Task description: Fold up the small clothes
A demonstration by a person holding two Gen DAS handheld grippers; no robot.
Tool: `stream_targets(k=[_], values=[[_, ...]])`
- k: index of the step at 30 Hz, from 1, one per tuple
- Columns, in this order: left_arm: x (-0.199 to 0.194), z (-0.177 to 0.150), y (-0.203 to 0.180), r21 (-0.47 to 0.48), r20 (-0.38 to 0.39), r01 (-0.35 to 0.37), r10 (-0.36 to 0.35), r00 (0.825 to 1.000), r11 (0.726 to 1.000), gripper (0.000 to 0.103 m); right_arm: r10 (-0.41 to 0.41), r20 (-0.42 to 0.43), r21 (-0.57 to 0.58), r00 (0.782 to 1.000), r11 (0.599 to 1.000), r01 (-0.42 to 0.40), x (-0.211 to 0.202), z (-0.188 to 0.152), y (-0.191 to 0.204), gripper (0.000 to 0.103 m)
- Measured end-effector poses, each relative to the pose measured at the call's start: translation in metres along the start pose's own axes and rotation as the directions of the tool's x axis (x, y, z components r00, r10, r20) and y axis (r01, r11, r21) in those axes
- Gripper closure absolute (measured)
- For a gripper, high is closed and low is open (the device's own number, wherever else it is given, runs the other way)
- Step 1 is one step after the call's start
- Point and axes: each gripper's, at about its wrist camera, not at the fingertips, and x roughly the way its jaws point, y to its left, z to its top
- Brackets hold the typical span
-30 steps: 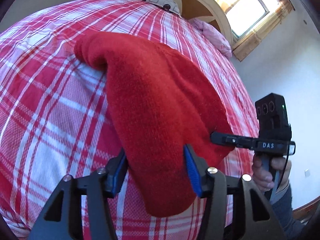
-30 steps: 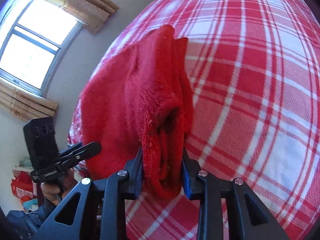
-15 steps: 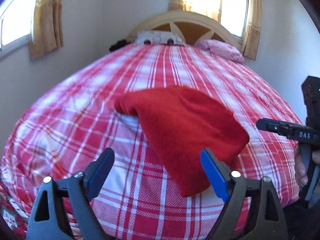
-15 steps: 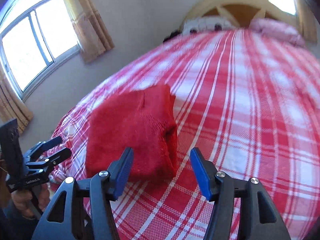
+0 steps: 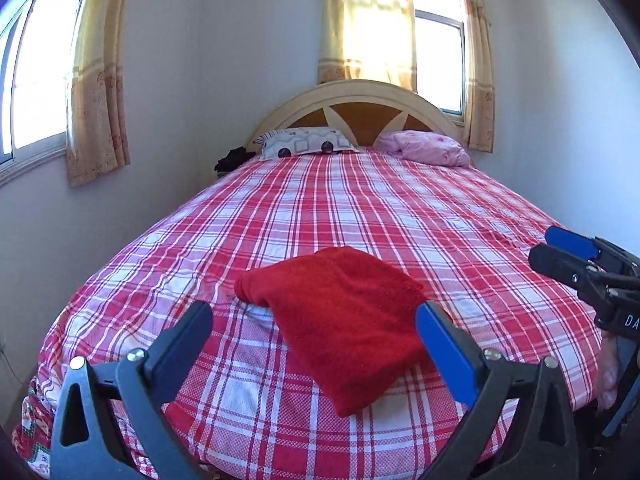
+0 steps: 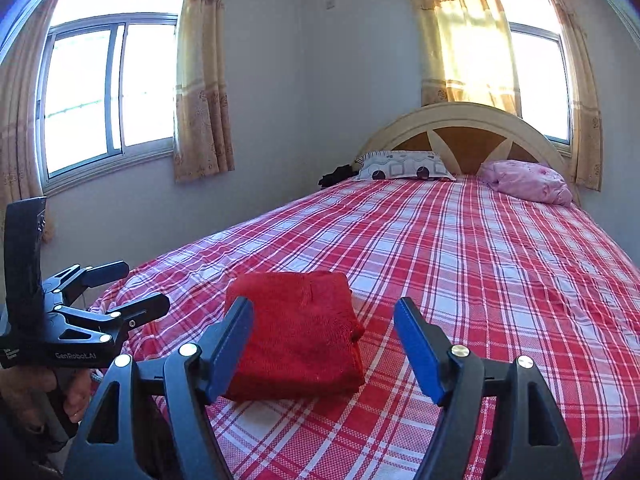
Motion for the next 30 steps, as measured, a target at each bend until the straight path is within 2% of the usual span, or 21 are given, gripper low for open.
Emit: stream_targets(k=[30], values=[[-0.004, 0.001, -0.008, 0.009, -0.009, -0.005, 0.005, 1.000, 1.000, 0.000, 0.014, 0.033, -0.024, 0.999, 1.000, -0.013, -0.013, -0.004, 0.019, 0.030]])
